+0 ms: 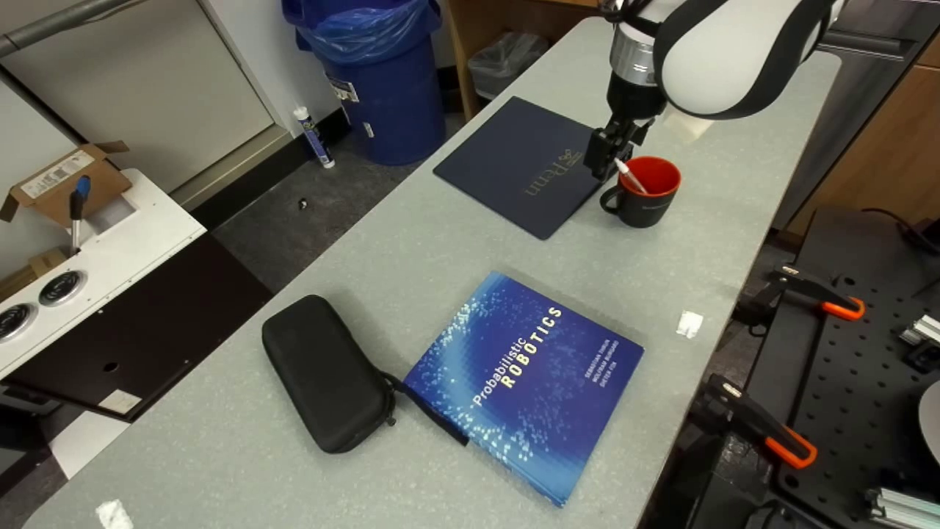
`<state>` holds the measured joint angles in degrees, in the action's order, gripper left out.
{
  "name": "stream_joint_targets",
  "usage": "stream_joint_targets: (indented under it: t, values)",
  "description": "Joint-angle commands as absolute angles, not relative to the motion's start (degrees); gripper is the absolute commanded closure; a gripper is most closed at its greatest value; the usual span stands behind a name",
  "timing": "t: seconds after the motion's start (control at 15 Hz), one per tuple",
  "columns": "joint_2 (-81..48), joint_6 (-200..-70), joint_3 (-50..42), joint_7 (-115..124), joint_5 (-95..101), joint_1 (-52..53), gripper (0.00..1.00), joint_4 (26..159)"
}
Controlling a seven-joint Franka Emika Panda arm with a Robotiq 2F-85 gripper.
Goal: Pick up the pen from the cup and place it on the table
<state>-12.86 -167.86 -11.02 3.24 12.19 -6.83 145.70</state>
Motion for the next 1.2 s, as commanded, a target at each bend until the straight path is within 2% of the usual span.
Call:
stream_joint_targets:
  t: [0.0, 0.6, 0.73, 0.87, 1.13]
  values:
    - [-14.86, -170.4, -12.9, 3.35, 12.72, -5.63, 0.28, 144.88]
    - [-12.27, -167.29, -12.33, 2.2, 10.47, -6.68, 0.99, 145.93]
    - [-11.61, -166.61, -12.5, 2.46, 10.29, -6.68, 1.0, 145.95]
    - [-10.39, -166.01, -13.3, 3.36, 10.92, -6.19, 0.97, 146.24]
    - [-2.45, -162.65, -13.05, 2.82, 10.45, -6.93, 0.97, 148.94]
